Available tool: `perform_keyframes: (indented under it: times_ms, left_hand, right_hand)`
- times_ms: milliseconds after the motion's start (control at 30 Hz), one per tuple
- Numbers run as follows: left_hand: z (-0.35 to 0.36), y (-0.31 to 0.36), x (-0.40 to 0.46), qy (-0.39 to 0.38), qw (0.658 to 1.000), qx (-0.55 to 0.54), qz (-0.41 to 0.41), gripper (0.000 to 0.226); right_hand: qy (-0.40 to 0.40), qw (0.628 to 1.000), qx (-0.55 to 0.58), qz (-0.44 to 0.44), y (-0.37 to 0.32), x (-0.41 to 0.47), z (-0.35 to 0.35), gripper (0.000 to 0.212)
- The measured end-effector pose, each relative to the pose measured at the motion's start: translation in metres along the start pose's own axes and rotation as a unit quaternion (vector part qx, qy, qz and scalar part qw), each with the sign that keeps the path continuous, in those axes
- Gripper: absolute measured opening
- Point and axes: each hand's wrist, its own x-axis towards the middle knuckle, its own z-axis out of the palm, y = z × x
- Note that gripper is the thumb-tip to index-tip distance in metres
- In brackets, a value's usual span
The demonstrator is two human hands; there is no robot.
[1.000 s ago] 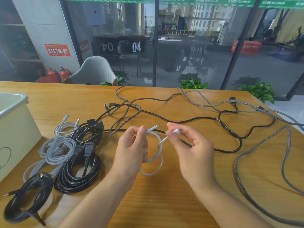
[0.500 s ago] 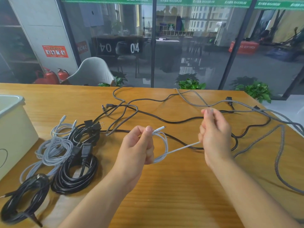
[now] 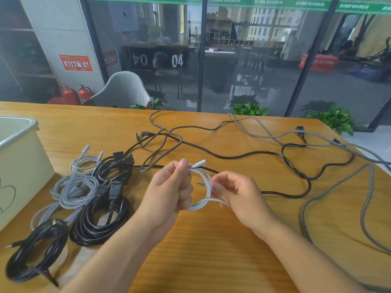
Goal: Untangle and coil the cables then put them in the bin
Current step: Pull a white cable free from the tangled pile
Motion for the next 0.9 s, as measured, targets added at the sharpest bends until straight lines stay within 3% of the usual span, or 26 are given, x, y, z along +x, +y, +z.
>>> perform_keyframes:
  times_ms: [233,433,600,700,833,900]
  left_hand:
    - [-0.003,-0.005,0.002,0.006,1.000,0.019,-0.010,0.021]
    - [-0.004,-0.011,0.004,0.031,0.997,0.075,-0.012,0.031]
    - [-0.005,-0.014,0.005,0.054,0.992,0.113,0.000,0.027]
    - [-0.003,-0.015,0.004,0.046,0.991,0.122,0.008,0.030]
    - [-0.003,-0.014,0.004,0.053,0.991,0.122,0.007,0.027]
    - [-0.005,-0.013,0.006,0.059,0.992,0.111,0.008,0.025]
  right_hand:
    - [-0.072,0.983,0.161,0.057,-0.009,-0.005,0.004,0.023]
    - [-0.106,0.978,0.175,0.046,-0.016,-0.010,0.007,0.032]
    - [-0.114,0.959,0.252,0.057,-0.015,-0.013,0.010,0.036]
    - [-0.115,0.981,0.158,-0.019,-0.011,-0.015,0.017,0.031]
    - [-0.007,0.993,-0.016,-0.116,-0.006,-0.013,0.026,0.009]
    - [0.048,0.991,-0.022,-0.121,-0.004,-0.010,0.023,0.005]
